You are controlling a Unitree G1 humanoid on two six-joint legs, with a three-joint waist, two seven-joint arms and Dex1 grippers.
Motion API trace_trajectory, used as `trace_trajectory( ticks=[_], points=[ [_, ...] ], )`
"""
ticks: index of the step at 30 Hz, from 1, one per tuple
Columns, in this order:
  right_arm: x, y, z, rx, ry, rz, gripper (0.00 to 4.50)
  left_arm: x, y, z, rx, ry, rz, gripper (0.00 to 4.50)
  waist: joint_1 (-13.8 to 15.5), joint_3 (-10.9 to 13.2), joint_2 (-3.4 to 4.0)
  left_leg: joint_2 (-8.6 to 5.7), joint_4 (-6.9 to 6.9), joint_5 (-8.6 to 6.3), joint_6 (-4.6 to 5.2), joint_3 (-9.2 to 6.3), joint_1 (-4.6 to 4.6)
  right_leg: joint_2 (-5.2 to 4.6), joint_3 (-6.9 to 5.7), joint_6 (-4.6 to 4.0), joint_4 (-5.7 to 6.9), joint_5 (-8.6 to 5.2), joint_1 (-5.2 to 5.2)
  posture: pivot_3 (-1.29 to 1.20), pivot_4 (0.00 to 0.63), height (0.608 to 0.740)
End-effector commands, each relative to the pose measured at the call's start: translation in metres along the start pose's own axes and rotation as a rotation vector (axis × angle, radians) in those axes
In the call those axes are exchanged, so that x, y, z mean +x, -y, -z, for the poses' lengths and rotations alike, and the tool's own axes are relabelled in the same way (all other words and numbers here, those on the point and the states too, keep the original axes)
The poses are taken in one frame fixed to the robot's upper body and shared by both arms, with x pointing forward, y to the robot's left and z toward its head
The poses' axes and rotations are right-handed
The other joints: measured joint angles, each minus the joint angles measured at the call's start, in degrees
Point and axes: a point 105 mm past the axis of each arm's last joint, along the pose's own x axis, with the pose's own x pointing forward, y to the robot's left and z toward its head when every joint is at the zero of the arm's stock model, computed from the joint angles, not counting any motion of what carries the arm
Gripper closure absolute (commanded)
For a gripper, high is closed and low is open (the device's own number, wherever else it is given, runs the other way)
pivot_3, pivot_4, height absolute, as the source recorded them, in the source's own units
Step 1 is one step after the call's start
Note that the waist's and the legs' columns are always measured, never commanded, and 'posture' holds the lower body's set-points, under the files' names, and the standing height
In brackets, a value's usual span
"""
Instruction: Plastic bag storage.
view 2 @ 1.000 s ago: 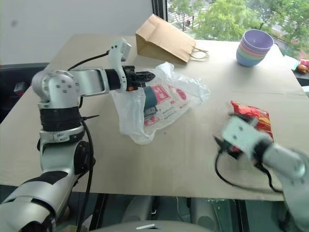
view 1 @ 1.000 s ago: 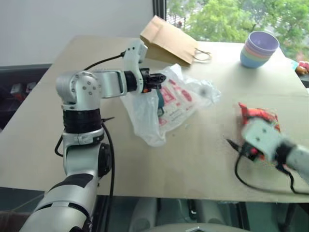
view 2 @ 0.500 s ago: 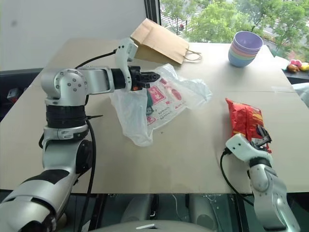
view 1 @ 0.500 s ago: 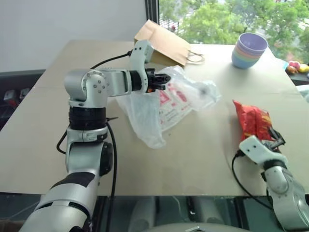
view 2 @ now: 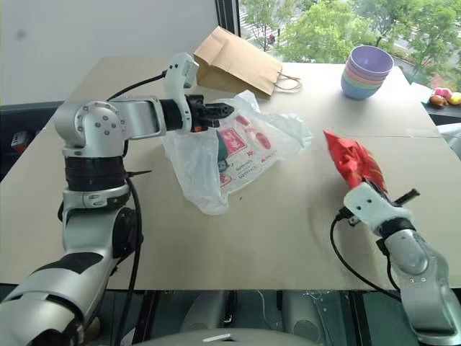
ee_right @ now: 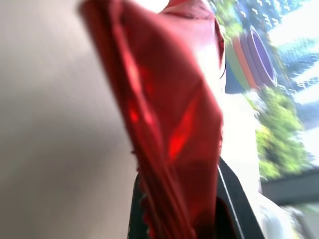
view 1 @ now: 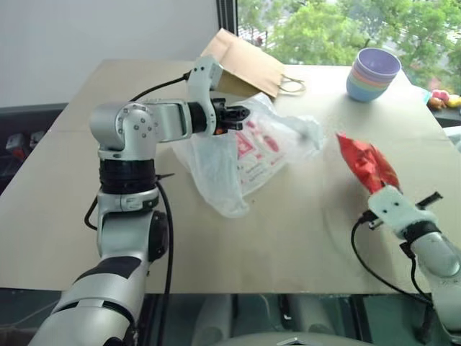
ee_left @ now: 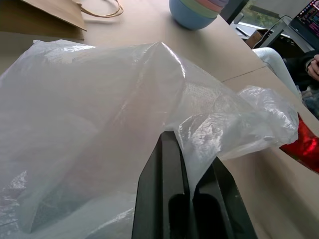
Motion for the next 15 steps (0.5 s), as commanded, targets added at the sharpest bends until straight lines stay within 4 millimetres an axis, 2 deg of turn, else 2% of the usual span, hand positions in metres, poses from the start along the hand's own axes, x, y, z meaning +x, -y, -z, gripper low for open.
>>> trace_trajectory(
  ticks=[1,4,9,13,15],
  points=[
    [-0.022,-0.018,-0.052,0.073,0.166,-0.239,4.47,-0.003,0.001,-0.026,0.03,0.087,-0.023,4.5,0.1,0.0,0.0,0.0,0.0,0.0,0.0,-0.01,-0.01,0.0,-0.01,0.0,0.0,0.0,0.0,0.0,0.15,0.74],
    [-0.036,-0.043,-0.065,0.089,0.191,-0.456,4.47,-0.001,-0.001,-0.028,0.034,0.089,-0.034,4.5,0.3,0.0,-0.01,0.0,0.0,-0.01,0.0,-0.07,-0.01,-0.01,-0.08,0.0,-0.09,0.0,0.07,0.0,0.15,0.74],
    [-0.026,-0.051,-0.081,0.098,0.247,-0.53,4.47,-0.003,0.0,-0.03,0.058,0.083,-0.031,4.5,0.0,0.0,-0.04,0.0,0.01,-0.01,0.01,0.0,-0.01,-0.03,-0.05,-0.01,-0.17,-0.01,0.08,0.0,0.15,0.74],
    [-0.003,-0.051,-0.078,0.044,0.251,-0.506,4.47,-0.01,0.003,-0.029,0.067,0.065,-0.001,4.5,0.0,0.0,-0.04,0.04,-0.02,-0.01,0.0,-0.05,0.0,0.01,-0.09,-0.01,-0.14,0.0,0.06,0.0,0.15,0.74],
    [0.036,-0.044,-0.084,0.027,0.276,-0.396,4.47,-0.017,0.013,-0.02,0.104,0.014,0.061,4.5,-0.7,0.1,-0.13,0.03,-0.03,-0.01,0.0,-0.01,-0.01,0.0,-0.06,-0.01,-0.16,0.0,0.05,0.0,0.15,0.74]
  ],
)
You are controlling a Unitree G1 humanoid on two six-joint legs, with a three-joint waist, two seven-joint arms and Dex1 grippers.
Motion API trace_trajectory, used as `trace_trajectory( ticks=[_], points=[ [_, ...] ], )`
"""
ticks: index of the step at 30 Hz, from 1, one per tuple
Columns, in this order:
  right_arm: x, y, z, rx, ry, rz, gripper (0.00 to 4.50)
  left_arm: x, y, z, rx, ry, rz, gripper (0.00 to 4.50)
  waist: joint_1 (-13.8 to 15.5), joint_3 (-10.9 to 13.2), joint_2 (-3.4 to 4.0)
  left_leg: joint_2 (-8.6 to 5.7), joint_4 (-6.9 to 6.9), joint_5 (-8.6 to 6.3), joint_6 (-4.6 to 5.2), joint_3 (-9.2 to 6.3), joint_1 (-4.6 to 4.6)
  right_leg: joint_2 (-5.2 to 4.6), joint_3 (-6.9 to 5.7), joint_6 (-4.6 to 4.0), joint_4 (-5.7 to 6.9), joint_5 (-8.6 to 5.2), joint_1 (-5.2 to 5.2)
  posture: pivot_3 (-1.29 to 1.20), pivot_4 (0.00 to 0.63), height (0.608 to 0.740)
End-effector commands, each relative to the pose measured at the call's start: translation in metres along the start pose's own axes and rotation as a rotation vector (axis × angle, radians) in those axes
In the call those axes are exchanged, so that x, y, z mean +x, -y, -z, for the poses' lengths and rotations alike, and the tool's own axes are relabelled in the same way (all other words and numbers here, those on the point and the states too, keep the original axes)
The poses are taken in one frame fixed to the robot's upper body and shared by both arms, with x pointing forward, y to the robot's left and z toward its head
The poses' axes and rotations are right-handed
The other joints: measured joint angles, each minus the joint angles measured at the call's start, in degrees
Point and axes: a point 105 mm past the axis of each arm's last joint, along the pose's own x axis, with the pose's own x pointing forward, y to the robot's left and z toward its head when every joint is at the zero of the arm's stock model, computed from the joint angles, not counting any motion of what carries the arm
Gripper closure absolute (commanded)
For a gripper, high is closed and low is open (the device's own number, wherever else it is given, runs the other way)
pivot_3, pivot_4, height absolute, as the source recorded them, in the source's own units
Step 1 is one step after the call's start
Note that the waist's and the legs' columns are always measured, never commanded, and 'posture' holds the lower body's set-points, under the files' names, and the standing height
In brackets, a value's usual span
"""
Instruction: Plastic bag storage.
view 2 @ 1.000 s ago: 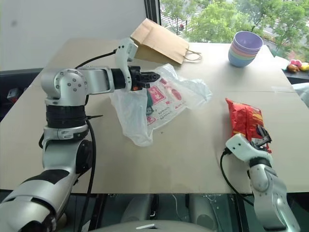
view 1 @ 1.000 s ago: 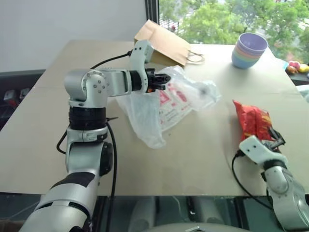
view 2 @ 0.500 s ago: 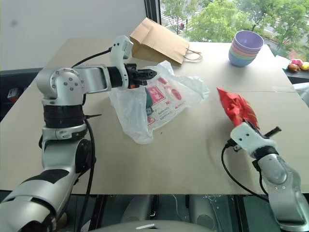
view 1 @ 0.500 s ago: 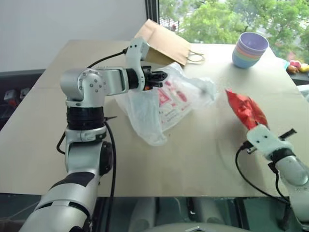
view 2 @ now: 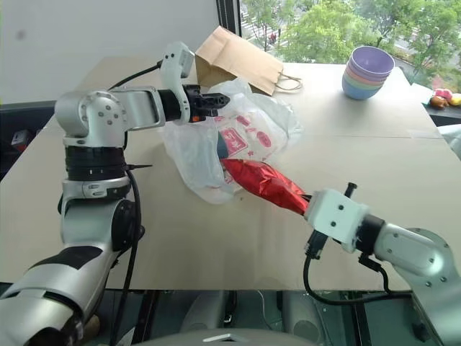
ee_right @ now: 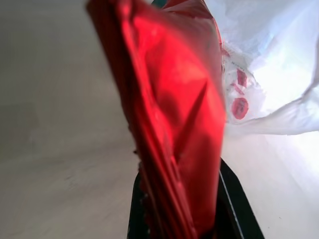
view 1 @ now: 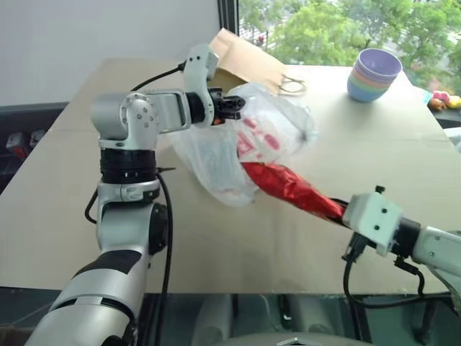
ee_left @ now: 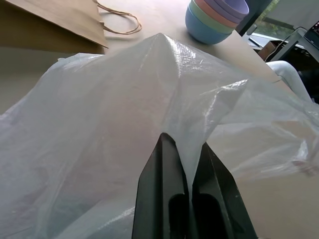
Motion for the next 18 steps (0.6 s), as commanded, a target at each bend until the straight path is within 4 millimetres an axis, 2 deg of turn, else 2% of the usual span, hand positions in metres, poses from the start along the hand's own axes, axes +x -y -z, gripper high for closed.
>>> trace_trajectory(
  ticks=[1,4,9,15,18],
  points=[
    [0.042,0.038,-0.003,-0.077,0.039,0.163,4.47,-0.016,0.027,-0.002,0.098,-0.028,0.129,4.5,-1.2,0.1,-0.1,0.04,0.0,0.0,0.0,0.05,0.01,0.02,0.03,0.01,-0.01,0.0,-0.02,0.0,0.15,0.74],
    [0.072,0.061,-0.006,-0.108,0.033,0.246,4.47,-0.024,0.034,0.001,0.129,-0.048,0.164,4.5,-1.2,0.2,0.01,-0.02,0.01,0.01,-0.01,0.05,0.01,-0.02,0.07,-0.01,0.13,0.01,-0.08,0.0,0.15,0.74],
    [0.096,0.08,-0.01,-0.193,0.028,0.338,4.47,-0.028,0.039,-0.004,0.155,-0.026,0.168,4.5,-0.7,0.2,0.02,-0.05,-0.05,0.0,-0.01,-0.01,-0.25,-0.05,0.02,-0.25,0.1,0.15,-0.28,0.0,0.15,0.74],
    [0.159,0.069,-0.029,-0.259,0.104,0.326,4.47,-0.024,0.047,-0.003,0.178,-0.012,0.179,4.5,-1.5,0.2,0.03,-0.06,-0.04,0.06,-0.1,0.02,-0.73,-0.06,0.08,-0.29,0.29,0.19,-0.91,0.0,0.15,0.74],
    [0.184,0.07,-0.034,-0.262,0.134,0.344,4.47,-0.025,0.049,-0.003,0.175,-0.009,0.187,4.5,-1.5,0.2,0.07,-0.04,-0.06,0.08,-0.14,-0.04,-0.72,-0.03,0.05,-0.31,0.31,0.2,-0.91,0.0,0.15,0.74]
  ],
)
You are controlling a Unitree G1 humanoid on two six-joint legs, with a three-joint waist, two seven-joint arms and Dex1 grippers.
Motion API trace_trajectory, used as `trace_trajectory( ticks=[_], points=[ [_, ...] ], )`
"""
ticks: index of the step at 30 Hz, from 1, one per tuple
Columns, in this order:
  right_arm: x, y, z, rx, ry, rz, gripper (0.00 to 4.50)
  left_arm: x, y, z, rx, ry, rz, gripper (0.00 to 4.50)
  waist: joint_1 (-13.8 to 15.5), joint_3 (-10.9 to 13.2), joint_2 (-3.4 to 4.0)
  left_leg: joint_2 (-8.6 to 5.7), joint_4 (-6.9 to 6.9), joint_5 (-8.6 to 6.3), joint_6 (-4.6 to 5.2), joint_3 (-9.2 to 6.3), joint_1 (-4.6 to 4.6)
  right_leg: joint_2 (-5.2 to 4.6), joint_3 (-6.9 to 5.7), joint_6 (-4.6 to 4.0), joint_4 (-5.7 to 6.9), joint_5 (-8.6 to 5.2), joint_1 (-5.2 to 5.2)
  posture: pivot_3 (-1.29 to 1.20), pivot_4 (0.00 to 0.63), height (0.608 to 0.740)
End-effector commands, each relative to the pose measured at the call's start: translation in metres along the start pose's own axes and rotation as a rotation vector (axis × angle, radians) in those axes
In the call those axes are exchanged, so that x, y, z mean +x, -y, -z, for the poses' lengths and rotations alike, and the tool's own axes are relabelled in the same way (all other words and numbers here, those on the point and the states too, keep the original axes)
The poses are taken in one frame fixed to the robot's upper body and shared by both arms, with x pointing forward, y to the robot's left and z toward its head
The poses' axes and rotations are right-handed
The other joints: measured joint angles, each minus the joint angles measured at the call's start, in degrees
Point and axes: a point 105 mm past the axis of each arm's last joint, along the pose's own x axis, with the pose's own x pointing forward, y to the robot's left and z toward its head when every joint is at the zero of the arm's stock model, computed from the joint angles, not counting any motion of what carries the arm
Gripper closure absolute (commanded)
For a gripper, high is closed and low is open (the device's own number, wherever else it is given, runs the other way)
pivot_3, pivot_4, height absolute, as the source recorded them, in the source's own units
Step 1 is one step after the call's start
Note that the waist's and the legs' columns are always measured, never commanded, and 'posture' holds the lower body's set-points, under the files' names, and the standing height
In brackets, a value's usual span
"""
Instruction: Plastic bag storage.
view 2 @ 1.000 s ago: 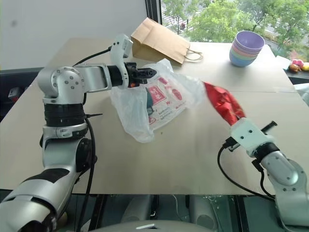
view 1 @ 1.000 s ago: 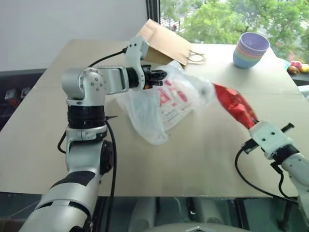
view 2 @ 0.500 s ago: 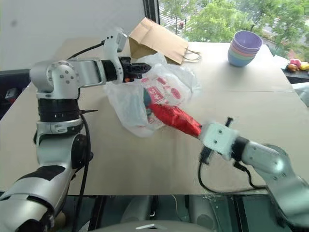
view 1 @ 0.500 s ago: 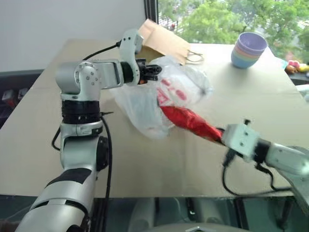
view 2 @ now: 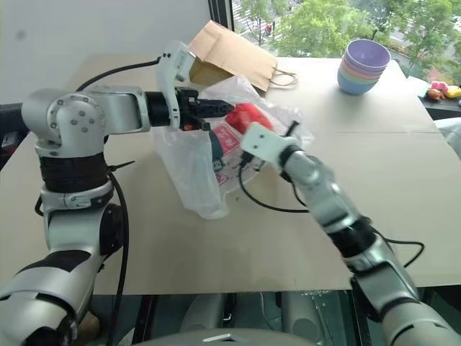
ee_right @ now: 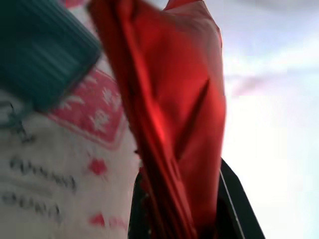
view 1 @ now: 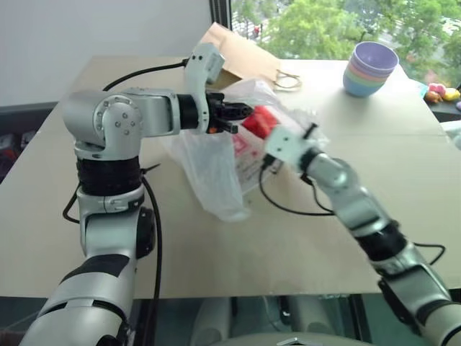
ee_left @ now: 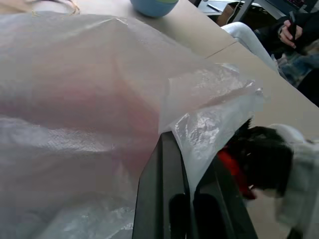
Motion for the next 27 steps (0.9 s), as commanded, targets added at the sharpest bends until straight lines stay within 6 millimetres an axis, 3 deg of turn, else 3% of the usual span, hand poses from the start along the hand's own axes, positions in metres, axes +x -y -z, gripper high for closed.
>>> trace_trajectory(
  ticks=[1,6,7,9,11,17,21,24,27],
  points=[
    [0.022,0.009,-0.014,-0.025,0.066,0.08,4.47,-0.006,0.008,-0.01,0.048,0.041,0.009,4.5,0.0,0.0,0.0,-0.03,0.0,0.0,0.0,0.0,-0.03,-0.02,0.0,0.0,-0.02,0.02,0.0,0.0,0.15,0.74],
    [0.053,0.008,-0.018,-0.031,0.082,0.132,4.47,-0.009,0.006,-0.003,0.002,0.029,0.008,4.5,0.0,0.0,0.01,-0.05,0.01,0.02,-0.04,-0.04,-0.04,-0.06,-0.02,-0.02,-0.03,0.03,0.0,0.0,0.15,0.74],
    [0.055,0.006,-0.019,-0.036,0.094,0.12,4.22,-0.01,0.004,0.0,-0.009,0.019,-0.001,4.5,0.0,0.0,0.01,-0.04,-0.01,0.02,-0.05,-0.09,-0.06,-0.07,-0.06,-0.02,-0.04,0.03,-0.01,0.0,0.15,0.74],
    [0.056,0.001,-0.024,-0.069,0.132,0.104,3.61,-0.011,-0.001,0.006,-0.029,0.008,-0.027,4.5,0.1,0.0,0.01,-0.05,-0.02,0.03,-0.06,-0.12,-0.08,-0.08,-0.08,-0.02,-0.05,0.04,0.0,0.0,0.15,0.74],
    [0.055,0.002,-0.027,-0.095,0.159,0.14,2.72,-0.011,-0.005,0.01,-0.046,0.004,-0.044,4.5,0.0,0.0,0.02,-0.1,-0.02,0.05,-0.11,-0.16,-0.13,-0.13,-0.11,-0.02,-0.06,0.04,-0.01,0.0,0.15,0.74],
    [0.033,-0.013,-0.024,0.097,0.187,-0.065,0.07,-0.008,-0.013,0.015,-0.06,0.063,-0.034,4.5,0.0,0.0,0.03,-0.1,-0.04,0.08,-0.17,-0.54,-0.14,-0.14,-0.2,-0.02,-0.05,0.04,0.0,0.0,0.15,0.74],
    [0.002,0.0,-0.025,0.204,0.175,-0.085,0.07,-0.007,-0.019,0.015,-0.053,0.099,-0.048,4.5,0.3,0.0,0.04,-0.13,0.03,0.0,-0.02,-0.76,-0.23,-0.17,-0.38,-0.03,-0.01,0.04,0.0,0.0,0.15,0.74],
    [-0.035,0.02,-0.027,0.285,0.154,-0.069,0.07,-0.005,-0.022,0.014,-0.033,0.124,-0.042,4.5,0.5,0.0,0.05,-0.15,0.03,0.0,-0.02,-0.85,-0.22,-0.18,-0.46,-0.04,0.02,0.04,0.02,0.0,0.15,0.74],
    [-0.061,0.039,-0.021,0.267,0.08,0.003,0.07,-0.004,-0.019,0.012,0.0,0.151,-0.02,4.5,0.5,0.0,0.06,-0.16,0.04,0.0,-0.01,-0.86,-0.21,-0.18,-0.48,-0.04,0.02,0.04,0.05,0.0,0.15,0.74]
  ],
)
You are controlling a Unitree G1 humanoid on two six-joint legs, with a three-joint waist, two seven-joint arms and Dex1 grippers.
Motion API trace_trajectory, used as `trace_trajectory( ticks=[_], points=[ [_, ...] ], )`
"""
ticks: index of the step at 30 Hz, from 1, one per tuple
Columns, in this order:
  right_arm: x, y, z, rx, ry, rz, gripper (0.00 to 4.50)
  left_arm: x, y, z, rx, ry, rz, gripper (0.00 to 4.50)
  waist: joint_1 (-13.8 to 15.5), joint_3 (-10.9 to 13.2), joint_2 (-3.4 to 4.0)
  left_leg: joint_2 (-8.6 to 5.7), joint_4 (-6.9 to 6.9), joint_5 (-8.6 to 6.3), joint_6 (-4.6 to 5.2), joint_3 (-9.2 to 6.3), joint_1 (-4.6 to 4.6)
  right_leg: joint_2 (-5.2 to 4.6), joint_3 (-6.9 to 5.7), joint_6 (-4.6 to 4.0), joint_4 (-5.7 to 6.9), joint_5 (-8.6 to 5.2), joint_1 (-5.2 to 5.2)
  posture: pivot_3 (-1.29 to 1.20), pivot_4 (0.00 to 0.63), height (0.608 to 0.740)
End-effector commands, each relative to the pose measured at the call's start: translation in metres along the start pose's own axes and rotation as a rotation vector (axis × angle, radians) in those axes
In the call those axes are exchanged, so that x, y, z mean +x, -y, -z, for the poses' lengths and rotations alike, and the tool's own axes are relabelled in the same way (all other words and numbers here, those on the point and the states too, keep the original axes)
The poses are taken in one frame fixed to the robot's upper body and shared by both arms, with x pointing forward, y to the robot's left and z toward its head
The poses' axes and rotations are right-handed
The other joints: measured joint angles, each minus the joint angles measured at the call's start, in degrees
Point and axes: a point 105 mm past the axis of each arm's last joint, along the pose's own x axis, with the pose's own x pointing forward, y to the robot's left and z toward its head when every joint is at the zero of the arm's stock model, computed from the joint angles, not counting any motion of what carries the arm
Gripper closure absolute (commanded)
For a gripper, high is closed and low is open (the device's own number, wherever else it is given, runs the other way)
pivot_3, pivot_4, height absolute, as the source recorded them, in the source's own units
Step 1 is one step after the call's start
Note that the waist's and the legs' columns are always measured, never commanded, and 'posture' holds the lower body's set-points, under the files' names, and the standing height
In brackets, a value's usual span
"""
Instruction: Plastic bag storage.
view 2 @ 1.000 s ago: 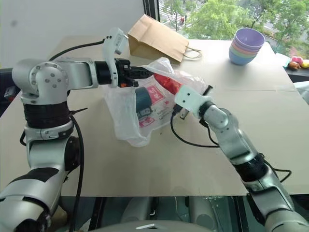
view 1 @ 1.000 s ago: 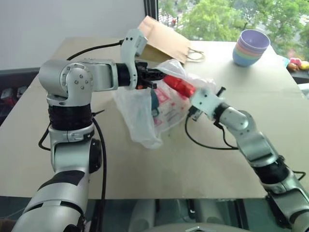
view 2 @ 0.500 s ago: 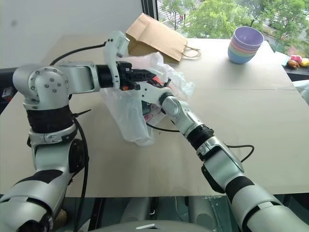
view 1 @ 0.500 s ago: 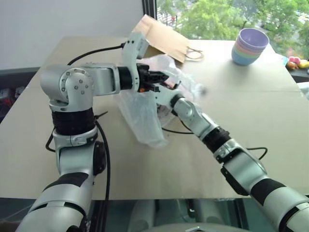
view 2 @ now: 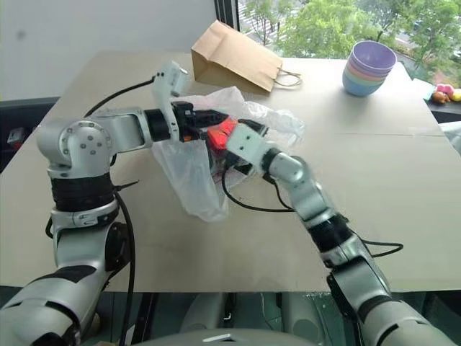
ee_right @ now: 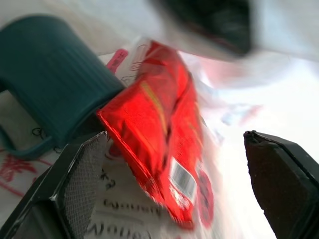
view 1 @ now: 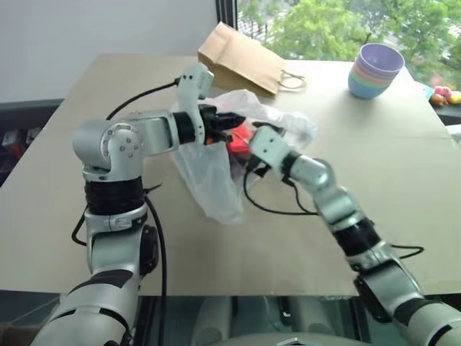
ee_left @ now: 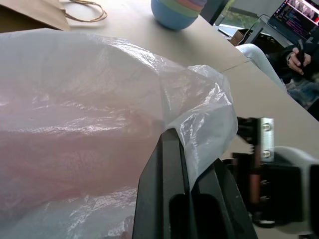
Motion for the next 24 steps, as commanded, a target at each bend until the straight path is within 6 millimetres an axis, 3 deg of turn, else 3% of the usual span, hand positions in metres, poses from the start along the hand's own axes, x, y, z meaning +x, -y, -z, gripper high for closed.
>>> trace_trajectory(
  ticks=[1,7,13,16,22,24],
  points=[
    [-0.03,0.025,-0.015,-0.048,-0.034,0.111,0.07,-0.001,0.005,-0.009,0.059,0.052,0.032,4.5,0.0,0.0,0.0,0.0,0.02,0.0,0.0,0.01,0.0,0.0,0.0,0.0,0.0,0.0,0.01,0.0,0.15,0.74],
    [-0.042,0.062,0.024,-0.019,-0.255,0.34,0.07,-0.001,0.005,-0.009,0.074,0.054,0.037,4.5,-0.3,0.0,0.01,0.06,0.02,0.03,-0.03,0.3,0.06,0.12,0.01,-0.02,0.03,-0.01,0.01,0.0,0.15,0.74],
    [-0.024,0.08,0.059,0.151,-0.303,0.42,0.07,-0.001,0.007,-0.012,0.092,0.061,0.041,4.5,-0.3,0.0,0.0,0.05,0.02,0.03,-0.02,0.38,0.03,0.1,0.07,-0.02,-0.01,0.0,-0.01,0.0,0.15,0.74],
    [-0.02,0.087,0.068,0.163,-0.306,0.443,0.71,-0.002,0.008,-0.011,0.105,0.06,0.039,4.5,-0.3,0.0,0.02,0.05,0.0,0.03,-0.03,0.35,0.02,0.1,0.05,-0.03,-0.02,0.01,-0.01,0.0,0.15,0.74],
    [-0.024,0.099,0.065,0.145,-0.277,0.466,3.69,-0.007,0.005,-0.008,0.13,0.052,0.031,4.5,-0.3,0.0,0.03,0.04,-0.01,0.03,-0.02,0.35,-0.01,0.07,0.06,-0.03,-0.06,0.01,-0.01,0.0,0.15,0.74],
    [-0.025,0.099,0.063,0.145,-0.272,0.463,4.41,-0.014,0.01,-0.006,0.125,0.056,0.109,4.5,-0.3,0.0,0.03,0.04,-0.01,0.02,-0.02,0.35,0.0,0.07,0.05,-0.03,-0.05,0.01,-0.01,0.0,0.15,0.74]
  ],
)
